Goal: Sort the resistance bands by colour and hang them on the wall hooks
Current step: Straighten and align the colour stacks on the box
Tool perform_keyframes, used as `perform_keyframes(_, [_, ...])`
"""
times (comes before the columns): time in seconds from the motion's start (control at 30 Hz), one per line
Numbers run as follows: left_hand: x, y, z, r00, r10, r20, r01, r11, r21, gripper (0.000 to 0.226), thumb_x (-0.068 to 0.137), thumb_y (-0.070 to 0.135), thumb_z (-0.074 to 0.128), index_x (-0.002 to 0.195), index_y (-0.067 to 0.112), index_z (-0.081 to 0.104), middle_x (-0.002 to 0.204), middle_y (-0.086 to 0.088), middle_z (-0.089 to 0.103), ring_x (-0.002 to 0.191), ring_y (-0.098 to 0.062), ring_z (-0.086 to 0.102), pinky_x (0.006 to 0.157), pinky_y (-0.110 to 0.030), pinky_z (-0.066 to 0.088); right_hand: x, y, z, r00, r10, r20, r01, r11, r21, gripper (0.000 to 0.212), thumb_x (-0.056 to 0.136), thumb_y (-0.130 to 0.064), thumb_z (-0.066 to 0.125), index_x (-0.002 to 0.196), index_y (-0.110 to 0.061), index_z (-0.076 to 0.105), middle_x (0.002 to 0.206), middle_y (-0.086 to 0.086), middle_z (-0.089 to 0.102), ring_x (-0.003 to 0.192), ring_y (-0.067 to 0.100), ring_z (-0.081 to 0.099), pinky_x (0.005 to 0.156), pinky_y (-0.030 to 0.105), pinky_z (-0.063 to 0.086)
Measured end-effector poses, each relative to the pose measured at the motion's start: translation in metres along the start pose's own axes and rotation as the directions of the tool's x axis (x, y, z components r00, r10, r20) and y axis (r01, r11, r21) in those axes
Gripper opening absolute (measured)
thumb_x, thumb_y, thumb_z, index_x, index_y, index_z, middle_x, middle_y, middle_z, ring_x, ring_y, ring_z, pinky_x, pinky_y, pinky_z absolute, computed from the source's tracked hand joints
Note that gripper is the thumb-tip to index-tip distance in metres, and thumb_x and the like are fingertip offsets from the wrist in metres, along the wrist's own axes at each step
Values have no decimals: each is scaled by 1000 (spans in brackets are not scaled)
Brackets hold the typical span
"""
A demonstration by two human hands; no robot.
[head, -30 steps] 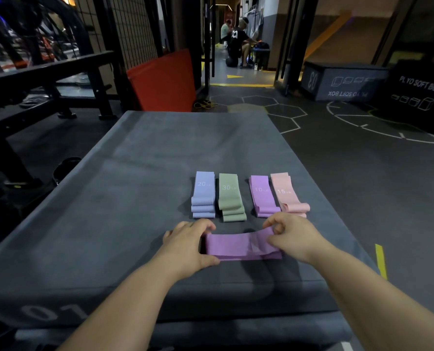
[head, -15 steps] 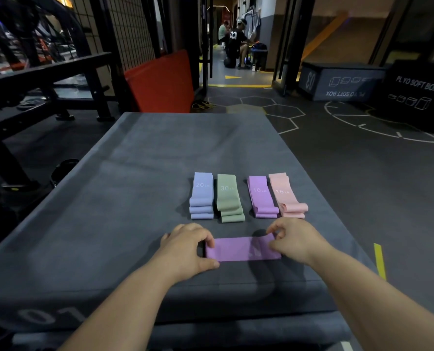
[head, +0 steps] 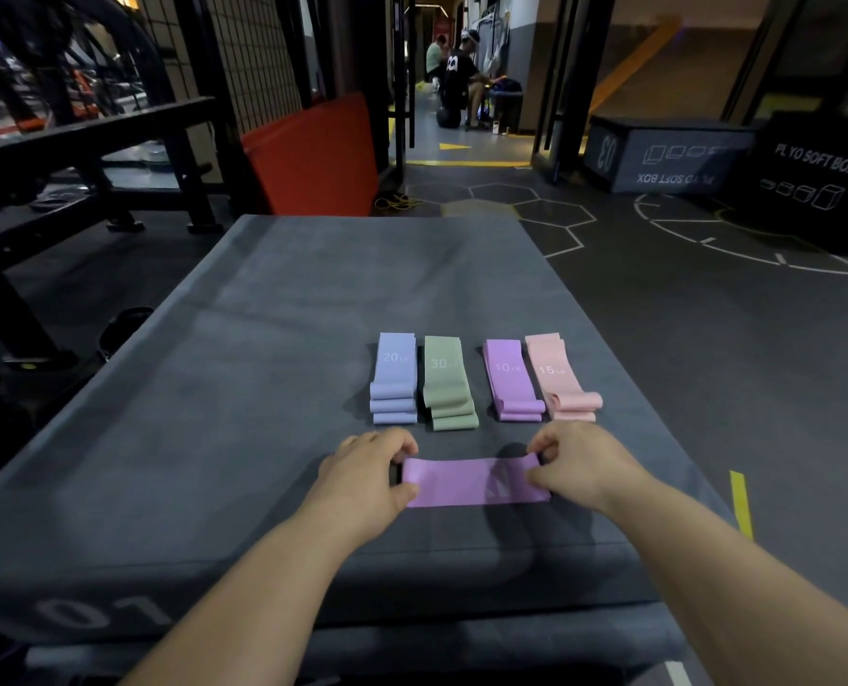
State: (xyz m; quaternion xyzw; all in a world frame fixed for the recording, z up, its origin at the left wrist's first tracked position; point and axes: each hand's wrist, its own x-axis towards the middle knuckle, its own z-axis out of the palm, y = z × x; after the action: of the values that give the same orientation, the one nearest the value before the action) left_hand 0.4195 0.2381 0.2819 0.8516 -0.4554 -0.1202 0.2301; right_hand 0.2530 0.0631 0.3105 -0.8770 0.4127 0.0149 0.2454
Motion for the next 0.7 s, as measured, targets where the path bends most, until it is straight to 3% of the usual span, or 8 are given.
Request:
perform_keyframes(0.2, [2, 2, 1, 996, -74, 42, 74, 997, -14, 61, 86, 30, 66, 140, 27, 37, 104, 15, 51, 112, -15, 48, 98, -34, 42, 1, -1, 0, 1000, -8, 12, 8, 1000, 19, 17, 76, -12, 66, 91, -20, 68, 80, 0, 70, 78, 18, 66, 75, 33, 56])
perform_keyframes(0.33, [3, 6, 3, 991, -106, 83, 108, 994, -22, 66, 88, 27, 62, 146, 24, 29, 96, 14, 59, 97, -14, 56, 88, -32, 47, 1, -3, 0, 1000, -10, 17, 10, 1000, 13, 19, 77, -11, 65, 94, -17, 72, 81, 1, 72, 80, 19, 67, 76, 32, 56])
perform_keyframes(0.4, [2, 8, 2, 990, -115, 84, 116, 993, -11, 55, 89, 26, 61, 139, 23, 39, 93, 13, 59, 92, -13, 57, 83, -29, 47, 0, -3, -1, 1000, -2, 16, 2, 1000, 16, 17, 77, -12, 66, 88, -23, 73, 77, -1, 72, 78, 18, 67, 72, 29, 55])
perform_keyframes(0.5, [1, 10, 0, 989, -118, 86, 118, 993, 12, 24, 87, 24, 59, 112, 26, 58, 92, 10, 60, 88, -13, 58, 77, -28, 48, 0, -1, -1, 1000, 10, 19, -10, 1000, 19, 16, 76, -15, 66, 69, -29, 68, 69, -6, 68, 73, 14, 65, 62, 25, 50])
perform_keyframes(0.6, [0, 12, -1, 993, -99, 67, 99, 995, -6, 9, 83, 23, 58, 88, 31, 57, 87, 10, 60, 82, -14, 58, 71, -28, 47, 1, 1, 0, 1000, 1, 6, -1, 1000, 19, 15, 78, -19, 64, 70, -32, 64, 72, -9, 65, 71, 11, 60, 55, 21, 42])
perform_keyframes(0.7, [0, 13, -3, 998, -60, 10, 61, 993, -100, 15, 83, 24, 60, 78, 34, 50, 87, 10, 55, 79, -11, 54, 66, -26, 42, 4, 2, -4, 1000, -1, -21, 3, 996, 93, 14, 82, -19, 59, 77, -31, 60, 72, -5, 66, 68, 12, 60, 57, 22, 43])
